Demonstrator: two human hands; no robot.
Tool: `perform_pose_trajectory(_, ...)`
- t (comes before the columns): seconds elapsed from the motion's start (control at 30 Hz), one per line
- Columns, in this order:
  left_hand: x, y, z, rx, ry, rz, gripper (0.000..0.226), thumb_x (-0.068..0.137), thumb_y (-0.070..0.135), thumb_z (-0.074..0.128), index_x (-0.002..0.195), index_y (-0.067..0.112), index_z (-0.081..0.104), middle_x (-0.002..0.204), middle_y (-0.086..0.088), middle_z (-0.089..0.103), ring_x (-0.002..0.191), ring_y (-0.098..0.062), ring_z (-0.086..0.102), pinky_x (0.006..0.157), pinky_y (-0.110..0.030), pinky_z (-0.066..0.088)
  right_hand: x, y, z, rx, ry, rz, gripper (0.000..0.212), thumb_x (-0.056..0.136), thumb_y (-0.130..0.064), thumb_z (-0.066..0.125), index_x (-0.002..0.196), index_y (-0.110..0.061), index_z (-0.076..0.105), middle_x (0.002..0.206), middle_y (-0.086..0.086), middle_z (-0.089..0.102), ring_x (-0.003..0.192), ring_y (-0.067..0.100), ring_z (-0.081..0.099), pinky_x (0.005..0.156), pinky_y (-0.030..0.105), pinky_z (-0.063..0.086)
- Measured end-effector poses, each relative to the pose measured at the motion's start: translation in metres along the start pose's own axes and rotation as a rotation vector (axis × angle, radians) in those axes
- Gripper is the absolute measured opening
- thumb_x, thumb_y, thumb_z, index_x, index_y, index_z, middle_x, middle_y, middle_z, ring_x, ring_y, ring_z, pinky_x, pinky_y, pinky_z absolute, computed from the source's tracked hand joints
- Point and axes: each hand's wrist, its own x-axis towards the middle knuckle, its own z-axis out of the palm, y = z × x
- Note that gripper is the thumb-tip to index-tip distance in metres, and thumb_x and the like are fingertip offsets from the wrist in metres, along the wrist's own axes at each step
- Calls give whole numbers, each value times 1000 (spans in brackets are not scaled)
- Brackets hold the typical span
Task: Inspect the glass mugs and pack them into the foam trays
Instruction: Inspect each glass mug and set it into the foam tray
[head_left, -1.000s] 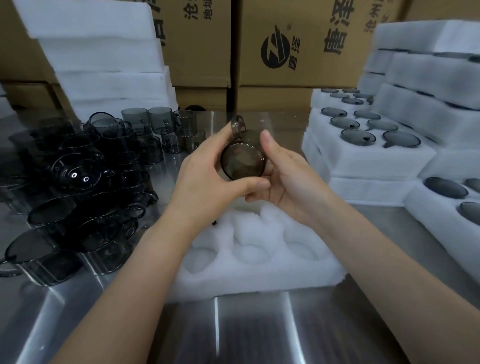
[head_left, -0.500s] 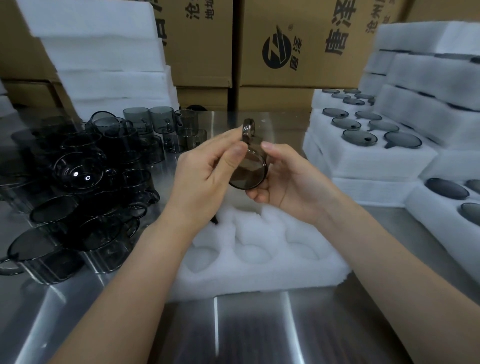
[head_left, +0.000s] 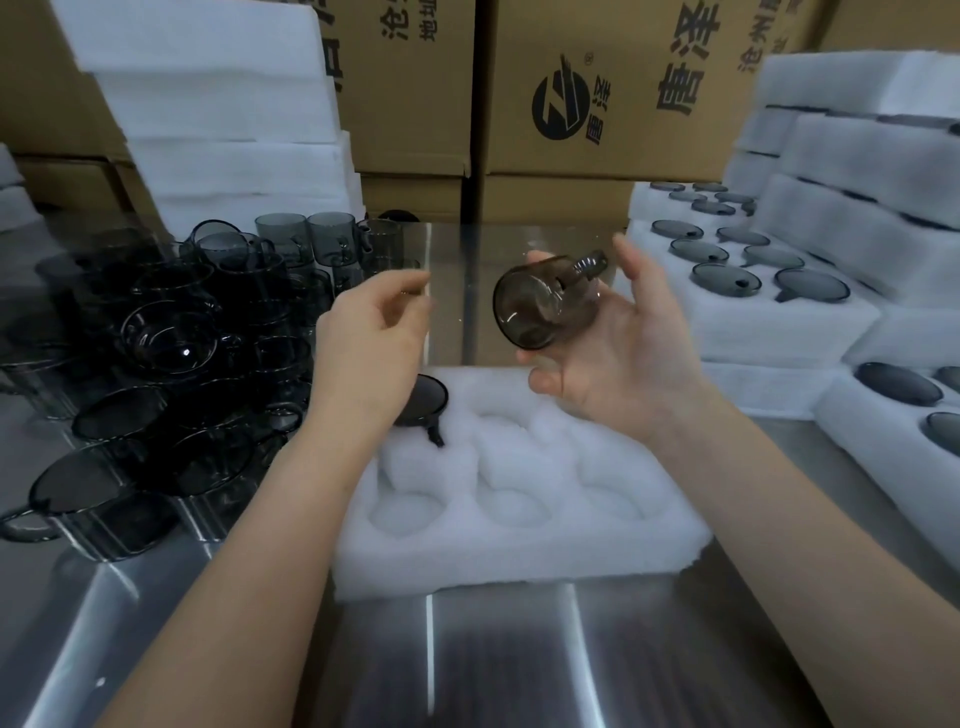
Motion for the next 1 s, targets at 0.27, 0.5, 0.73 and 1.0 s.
perform_pose_trajectory(0.27, 3, -9, 0, 184, -111, -185, 20, 93, 21, 57, 82, 34, 68, 90, 7, 73, 97, -13, 64, 82, -23, 41, -10, 2, 2, -898, 21, -303, 28, 81, -18, 61, 101, -37, 65, 100, -7, 64, 88, 11, 60, 76, 31, 52)
perform_pose_trajectory(0.5, 3, -10, 0, 233, -121, -179, 18, 93, 22, 57, 89, 29, 73, 94, 6, 71, 98, -13, 61, 77, -24, 38, -20, 2, 14, -1201, -166, -184, 46, 82, -2, 64, 110, -39, 67, 114, 0, 58, 100, 7, 53, 90, 16, 42)
perform_pose_trajectory(0.73, 3, -12, 1, 274, -138, -171, 20, 92, 23, 56, 82, 35, 69, 94, 8, 71, 100, -15, 61, 85, -29, 46, -17, 8, 16, -1523, -232, -29, 57, 85, -28, 45, 134, -57, 39, 137, -24, 39, 134, 4, 27, 113, 40, 19)
perform_pose_trajectory(1.0, 5, -16, 4, 341, -162, -166, 20, 91, 24, 54, 88, 32, 72, 100, 1, 72, 104, -23, 62, 94, -40, 49, -10, 17, 7, -1830, -344, 209, 46, 103, -51, 14, 142, -67, -4, 163, -21, -6, 147, 1, -13, 115, 36, -11)
